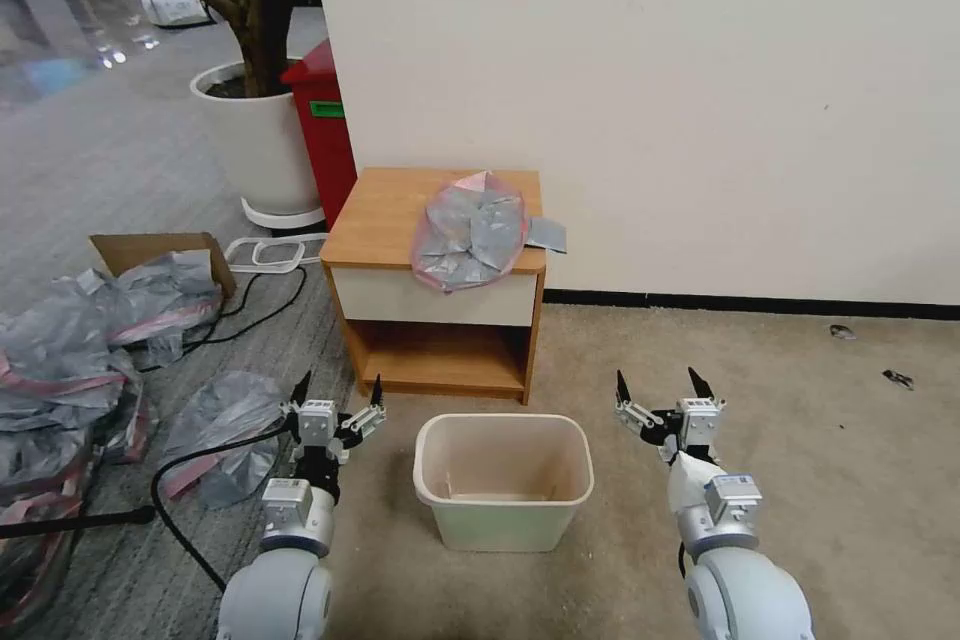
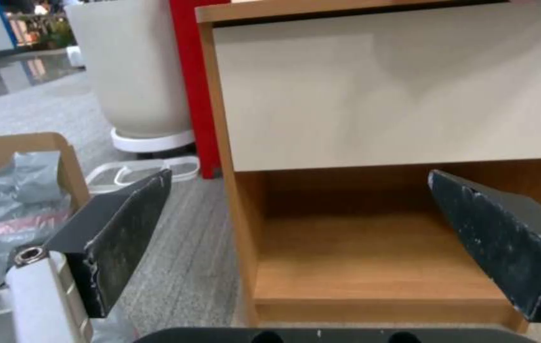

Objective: Pick up the garbage bag from the table and place it over the trash can.

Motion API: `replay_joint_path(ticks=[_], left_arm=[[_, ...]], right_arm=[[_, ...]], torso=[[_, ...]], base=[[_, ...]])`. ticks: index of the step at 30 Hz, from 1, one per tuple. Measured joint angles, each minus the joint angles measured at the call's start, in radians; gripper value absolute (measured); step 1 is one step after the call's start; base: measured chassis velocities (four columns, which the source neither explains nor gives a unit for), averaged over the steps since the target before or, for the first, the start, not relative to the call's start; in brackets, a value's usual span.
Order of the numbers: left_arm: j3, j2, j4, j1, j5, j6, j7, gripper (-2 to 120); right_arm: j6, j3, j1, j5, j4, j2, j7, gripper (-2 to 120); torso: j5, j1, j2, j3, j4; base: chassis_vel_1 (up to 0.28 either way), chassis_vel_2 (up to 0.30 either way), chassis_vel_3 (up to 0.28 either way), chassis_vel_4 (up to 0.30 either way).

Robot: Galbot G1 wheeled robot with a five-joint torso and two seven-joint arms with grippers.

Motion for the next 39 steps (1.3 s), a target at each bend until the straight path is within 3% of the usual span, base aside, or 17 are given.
replay_joint_path(ticks=[31,34,37,39], left_arm=[[-0.002,0.002,0.000,0.003,-0.002,-0.001,0.001,100],[-0.038,0.033,-0.023,0.053,-0.062,-0.031,0.046,99],[-0.116,0.099,-0.073,0.160,-0.186,-0.100,0.142,100],[-0.121,0.104,-0.079,0.169,-0.199,-0.107,0.152,100]], right_arm=[[0.000,0.000,0.000,0.000,0.000,0.000,0.000,100],[-0.007,-0.018,-0.025,0.018,0.038,0.009,0.002,100],[-0.026,-0.073,-0.096,0.068,0.140,0.036,-0.005,100],[-0.028,-0.078,-0.103,0.083,0.148,0.038,-0.010,100]], torso=[[-0.0001,0.000,0.000,0.000,-0.0002],[-0.0003,0.000,0.000,0.000,-0.0002],[0.0003,0.000,0.000,0.000,0.0005],[-0.0001,0.000,0.000,0.000,0.0004]], base=[[0.000,0.000,0.000,0.000],[0.000,0.000,0.000,0.000],[0.018,0.000,0.001,0.000],[0.054,0.010,0.001,0.001]])
